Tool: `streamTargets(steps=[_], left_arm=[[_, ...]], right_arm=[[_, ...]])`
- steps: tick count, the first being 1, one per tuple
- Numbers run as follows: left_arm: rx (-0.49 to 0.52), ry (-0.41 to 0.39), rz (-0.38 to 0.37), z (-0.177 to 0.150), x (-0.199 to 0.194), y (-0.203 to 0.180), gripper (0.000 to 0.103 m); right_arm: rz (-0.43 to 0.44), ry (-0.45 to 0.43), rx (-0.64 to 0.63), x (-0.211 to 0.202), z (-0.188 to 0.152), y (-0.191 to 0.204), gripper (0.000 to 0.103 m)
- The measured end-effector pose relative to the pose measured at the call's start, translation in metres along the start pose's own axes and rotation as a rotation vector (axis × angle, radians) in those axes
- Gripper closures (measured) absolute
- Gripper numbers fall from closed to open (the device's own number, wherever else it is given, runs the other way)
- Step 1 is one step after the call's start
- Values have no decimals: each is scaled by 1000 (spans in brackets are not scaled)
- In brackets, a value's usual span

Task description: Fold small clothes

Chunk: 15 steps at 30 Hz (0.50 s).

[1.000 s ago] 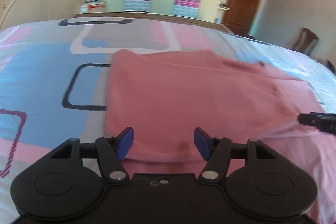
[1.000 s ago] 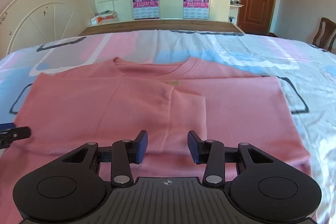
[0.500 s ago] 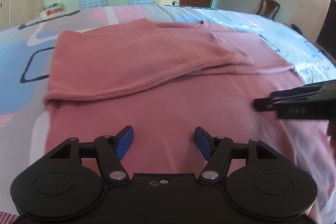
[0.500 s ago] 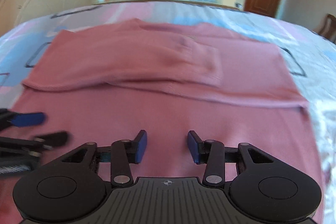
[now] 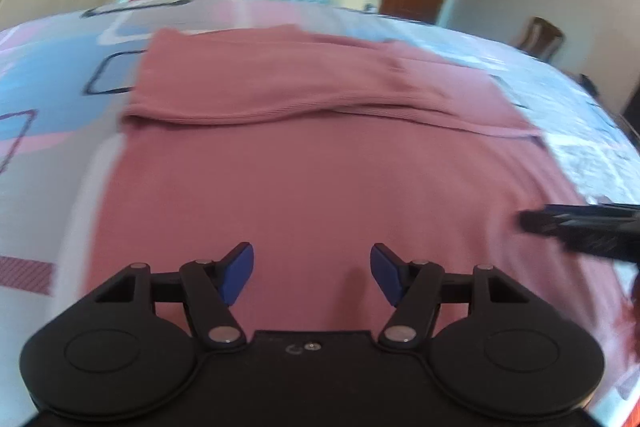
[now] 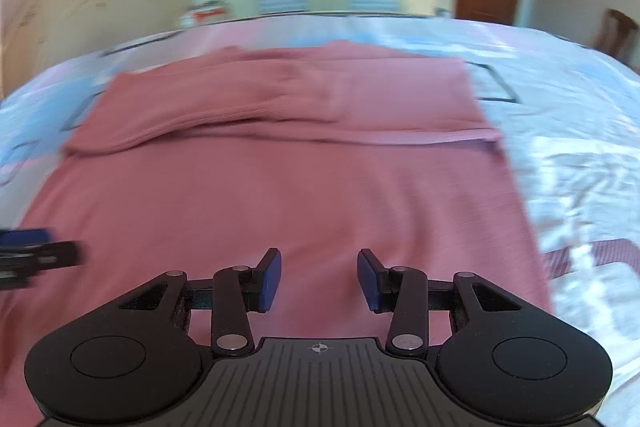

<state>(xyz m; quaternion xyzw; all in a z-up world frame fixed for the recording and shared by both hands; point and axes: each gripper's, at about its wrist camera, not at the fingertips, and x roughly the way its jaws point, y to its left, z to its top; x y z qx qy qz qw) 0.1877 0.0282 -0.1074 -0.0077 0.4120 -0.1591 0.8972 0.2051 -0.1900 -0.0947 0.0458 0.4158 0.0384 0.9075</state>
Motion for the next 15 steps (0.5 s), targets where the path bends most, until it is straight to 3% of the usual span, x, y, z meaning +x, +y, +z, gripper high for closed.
streamTargets(steps=[4, 8, 12, 15], left_arm=[[72, 19, -3, -22, -4, -30, 39], [82, 9, 74, -51, -17, -20, 37], [38, 10, 135, -66, -36, -7, 37], [-9, 11, 164, -72, -48, -6, 39]], right_arm=[[26, 26, -116, -8, -26, 18, 61], [-21, 46, -92, -20, -55, -14, 61], [-75, 45, -84, -41, -73, -39, 61], [-64, 44, -76, -52, -81, -43, 61]])
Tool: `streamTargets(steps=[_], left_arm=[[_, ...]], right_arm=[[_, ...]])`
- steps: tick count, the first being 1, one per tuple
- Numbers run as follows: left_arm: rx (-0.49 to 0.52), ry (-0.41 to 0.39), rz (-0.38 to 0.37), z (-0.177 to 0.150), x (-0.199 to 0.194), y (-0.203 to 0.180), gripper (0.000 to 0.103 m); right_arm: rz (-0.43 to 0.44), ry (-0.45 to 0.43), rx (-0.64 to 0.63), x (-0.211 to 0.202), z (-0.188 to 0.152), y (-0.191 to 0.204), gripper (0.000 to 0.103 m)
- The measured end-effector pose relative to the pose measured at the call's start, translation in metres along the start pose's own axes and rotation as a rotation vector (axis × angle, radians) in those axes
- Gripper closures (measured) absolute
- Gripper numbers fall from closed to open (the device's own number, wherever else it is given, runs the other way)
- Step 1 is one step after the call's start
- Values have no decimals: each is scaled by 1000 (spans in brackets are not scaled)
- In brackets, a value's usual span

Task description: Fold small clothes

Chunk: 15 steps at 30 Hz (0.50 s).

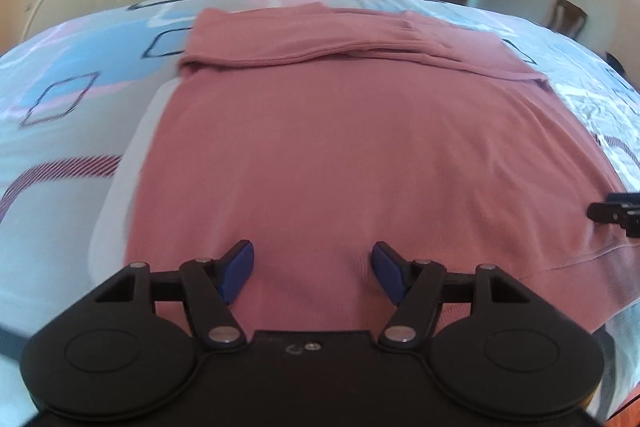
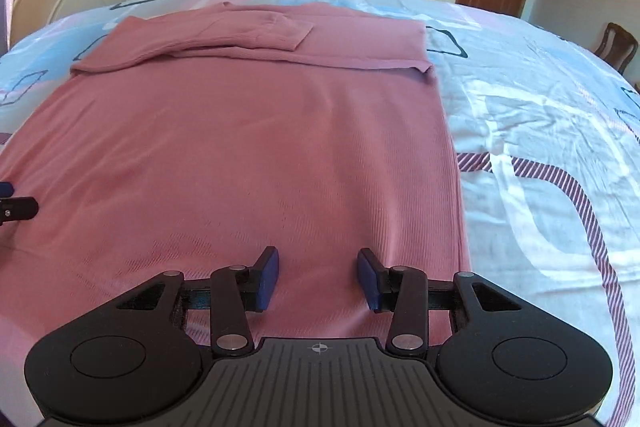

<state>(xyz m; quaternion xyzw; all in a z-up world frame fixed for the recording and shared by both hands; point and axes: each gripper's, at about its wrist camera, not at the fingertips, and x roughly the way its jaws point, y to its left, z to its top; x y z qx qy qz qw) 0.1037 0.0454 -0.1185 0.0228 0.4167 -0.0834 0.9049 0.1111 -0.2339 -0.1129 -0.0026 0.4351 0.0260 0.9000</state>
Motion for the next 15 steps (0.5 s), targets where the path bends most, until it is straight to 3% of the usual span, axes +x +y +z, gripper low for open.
streamTargets(steps=[8, 15], left_arm=[[-61, -3, -9, -6, -17, -22, 35], [-63, 6, 25, -15, -13, -27, 31]], right_arm=[[150, -24, -5, -25, -5, 32, 61], [136, -5, -35, -24, -20, 33, 61]])
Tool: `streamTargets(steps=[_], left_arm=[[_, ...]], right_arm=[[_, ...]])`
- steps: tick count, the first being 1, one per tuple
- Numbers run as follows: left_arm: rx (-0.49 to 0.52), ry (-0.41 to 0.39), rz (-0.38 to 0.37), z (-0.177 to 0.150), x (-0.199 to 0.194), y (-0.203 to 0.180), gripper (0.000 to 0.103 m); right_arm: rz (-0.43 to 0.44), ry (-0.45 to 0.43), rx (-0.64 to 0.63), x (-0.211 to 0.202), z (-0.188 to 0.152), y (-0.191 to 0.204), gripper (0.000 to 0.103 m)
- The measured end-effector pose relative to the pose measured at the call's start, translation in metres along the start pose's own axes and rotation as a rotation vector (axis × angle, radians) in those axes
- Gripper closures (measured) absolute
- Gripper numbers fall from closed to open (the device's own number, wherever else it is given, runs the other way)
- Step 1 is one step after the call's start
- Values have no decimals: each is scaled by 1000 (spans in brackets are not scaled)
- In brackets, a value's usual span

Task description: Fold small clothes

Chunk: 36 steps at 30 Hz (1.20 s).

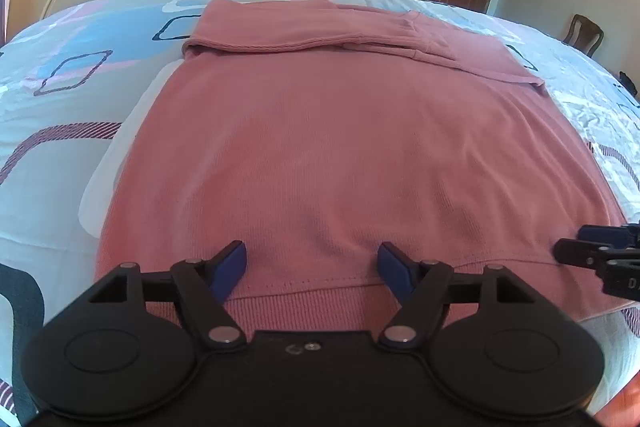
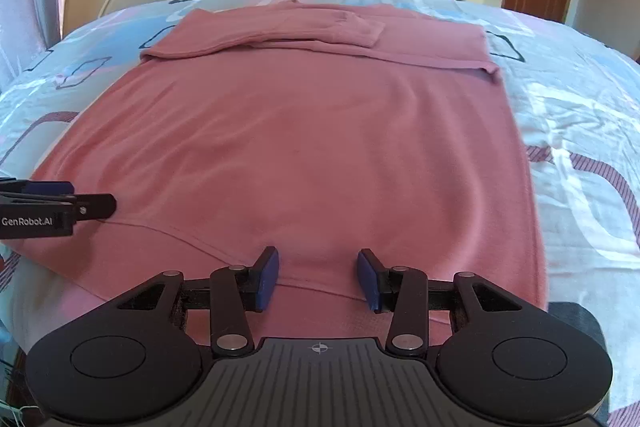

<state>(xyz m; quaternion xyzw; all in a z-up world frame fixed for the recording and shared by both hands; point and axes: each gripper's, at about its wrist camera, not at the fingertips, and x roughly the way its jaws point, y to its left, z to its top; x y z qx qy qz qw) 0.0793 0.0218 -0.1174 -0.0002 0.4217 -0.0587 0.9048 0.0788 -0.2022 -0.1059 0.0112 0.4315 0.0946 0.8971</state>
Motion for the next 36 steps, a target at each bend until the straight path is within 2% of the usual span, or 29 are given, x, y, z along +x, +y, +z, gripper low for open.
streamTargets(steps=[10, 17, 21, 26, 28, 33, 36], left_arm=[[1, -2, 31, -6, -7, 3, 21], [9, -18, 41, -16, -18, 5, 22], [-11, -36, 44, -22, -31, 6, 22], [-37, -24, 77, -37, -29, 18, 18], [-34, -25, 79, -36, -32, 19, 20], [-96, -37, 88, -35, -40, 24, 21], [-94, -28, 99, -37, -34, 26, 20]], right_arm=[[-32, -9, 16, -18, -13, -24, 58], [-52, -11, 25, -28, -19, -30, 57], [-35, -53, 24, -43, -19, -27, 57], [-64, -2, 15, -35, -32, -30, 57], [-64, -18, 24, -38, -36, -33, 57], [-40, -61, 65, -52, -33, -40, 56], [-60, -27, 64, -44, -33, -42, 55]])
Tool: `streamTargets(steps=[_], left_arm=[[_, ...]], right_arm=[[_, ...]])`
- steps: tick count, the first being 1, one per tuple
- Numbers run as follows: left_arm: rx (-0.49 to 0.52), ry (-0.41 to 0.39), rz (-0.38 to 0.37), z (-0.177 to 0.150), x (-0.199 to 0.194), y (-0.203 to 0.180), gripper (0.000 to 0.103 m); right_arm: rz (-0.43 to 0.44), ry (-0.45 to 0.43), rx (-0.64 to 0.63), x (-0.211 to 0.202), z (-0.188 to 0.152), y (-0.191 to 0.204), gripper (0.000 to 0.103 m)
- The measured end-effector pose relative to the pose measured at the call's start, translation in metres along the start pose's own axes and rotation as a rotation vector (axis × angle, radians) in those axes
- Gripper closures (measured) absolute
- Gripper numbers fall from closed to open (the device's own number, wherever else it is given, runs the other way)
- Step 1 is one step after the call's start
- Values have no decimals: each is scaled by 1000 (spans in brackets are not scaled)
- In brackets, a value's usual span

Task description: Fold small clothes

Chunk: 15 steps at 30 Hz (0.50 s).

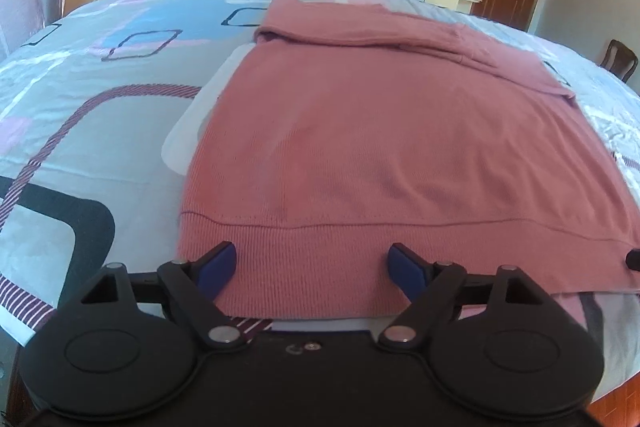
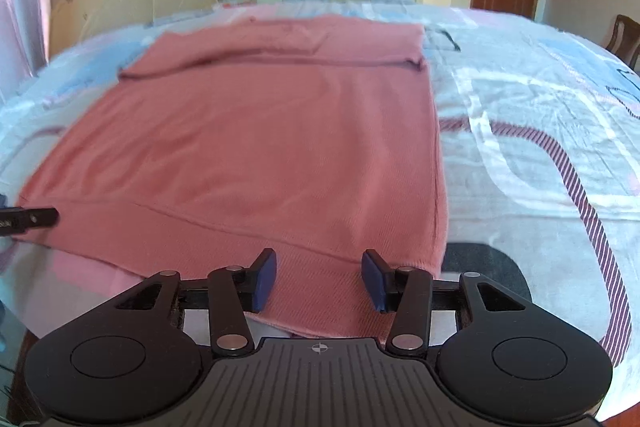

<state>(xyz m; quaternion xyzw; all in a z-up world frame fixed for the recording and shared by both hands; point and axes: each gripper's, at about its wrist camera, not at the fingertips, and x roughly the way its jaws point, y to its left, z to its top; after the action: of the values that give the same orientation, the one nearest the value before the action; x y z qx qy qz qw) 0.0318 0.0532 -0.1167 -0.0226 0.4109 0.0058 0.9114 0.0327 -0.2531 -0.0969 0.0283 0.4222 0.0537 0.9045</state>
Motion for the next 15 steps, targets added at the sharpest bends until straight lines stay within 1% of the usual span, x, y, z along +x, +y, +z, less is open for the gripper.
streamTargets(steps=[1, 5, 7, 8, 12, 15], left_arm=[[2, -2, 1, 1, -1, 0, 21], [-11, -21, 18, 4, -9, 3, 22], [-25, -23, 35, 6, -10, 7, 22], [-31, -22, 44, 8, -11, 10, 22], [-44, -20, 75, 13, -11, 20, 22], [-51, -9, 82, 17, -9, 28, 22]], right_arm=[[-4, 16, -3, 4, -1, -1, 55], [16, -10, 13, -5, -2, -6, 53], [8, -23, 30, -10, -3, -12, 47], [5, -27, 38, -11, -2, -15, 46], [-17, -33, 57, -13, -1, -24, 45], [-34, -30, 71, -13, 0, -32, 44]])
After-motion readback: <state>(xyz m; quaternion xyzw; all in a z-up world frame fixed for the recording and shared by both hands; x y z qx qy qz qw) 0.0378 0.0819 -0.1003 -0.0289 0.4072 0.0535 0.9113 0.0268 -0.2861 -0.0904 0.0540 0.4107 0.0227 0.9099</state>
